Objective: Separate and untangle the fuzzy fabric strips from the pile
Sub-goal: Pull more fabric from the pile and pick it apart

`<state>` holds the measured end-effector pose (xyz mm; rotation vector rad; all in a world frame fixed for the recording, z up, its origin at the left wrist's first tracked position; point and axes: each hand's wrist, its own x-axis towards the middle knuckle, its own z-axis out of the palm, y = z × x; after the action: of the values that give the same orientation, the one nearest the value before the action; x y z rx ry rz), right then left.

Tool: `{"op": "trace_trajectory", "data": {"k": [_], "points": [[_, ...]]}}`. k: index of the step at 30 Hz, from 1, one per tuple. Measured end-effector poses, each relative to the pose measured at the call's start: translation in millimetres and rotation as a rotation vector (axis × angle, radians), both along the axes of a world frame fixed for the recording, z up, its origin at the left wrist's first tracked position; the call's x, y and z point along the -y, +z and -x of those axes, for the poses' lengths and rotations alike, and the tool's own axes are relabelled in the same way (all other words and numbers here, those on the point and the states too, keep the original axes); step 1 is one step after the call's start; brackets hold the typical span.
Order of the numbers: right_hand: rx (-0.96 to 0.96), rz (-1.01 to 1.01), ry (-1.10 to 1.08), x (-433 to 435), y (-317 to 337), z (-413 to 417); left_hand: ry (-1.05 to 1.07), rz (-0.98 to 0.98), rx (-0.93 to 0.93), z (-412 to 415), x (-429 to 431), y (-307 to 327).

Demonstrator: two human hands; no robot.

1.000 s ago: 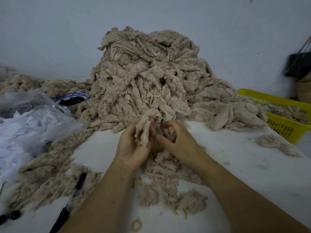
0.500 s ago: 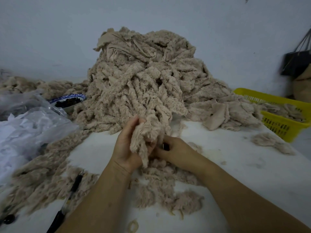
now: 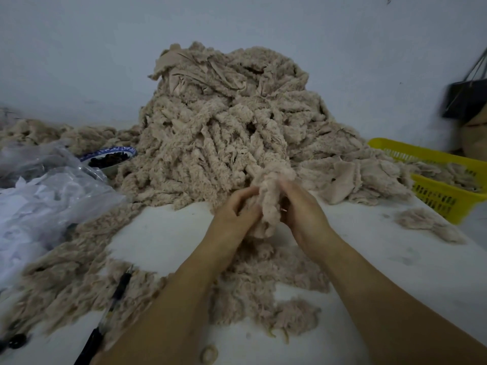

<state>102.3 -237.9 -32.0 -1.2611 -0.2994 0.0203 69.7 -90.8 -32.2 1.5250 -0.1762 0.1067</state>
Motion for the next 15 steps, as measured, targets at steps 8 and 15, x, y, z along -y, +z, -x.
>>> {"op": "trace_trajectory", "data": {"k": [8,15], "points": [[-0.033,0.388,-0.046,3,-15,-5,0.081,-0.225,0.166,0,-6,2],[-0.335,-0.575,-0.166,39,1,-17,0.501,-0.565,-0.023,-21,-30,-19]]}}
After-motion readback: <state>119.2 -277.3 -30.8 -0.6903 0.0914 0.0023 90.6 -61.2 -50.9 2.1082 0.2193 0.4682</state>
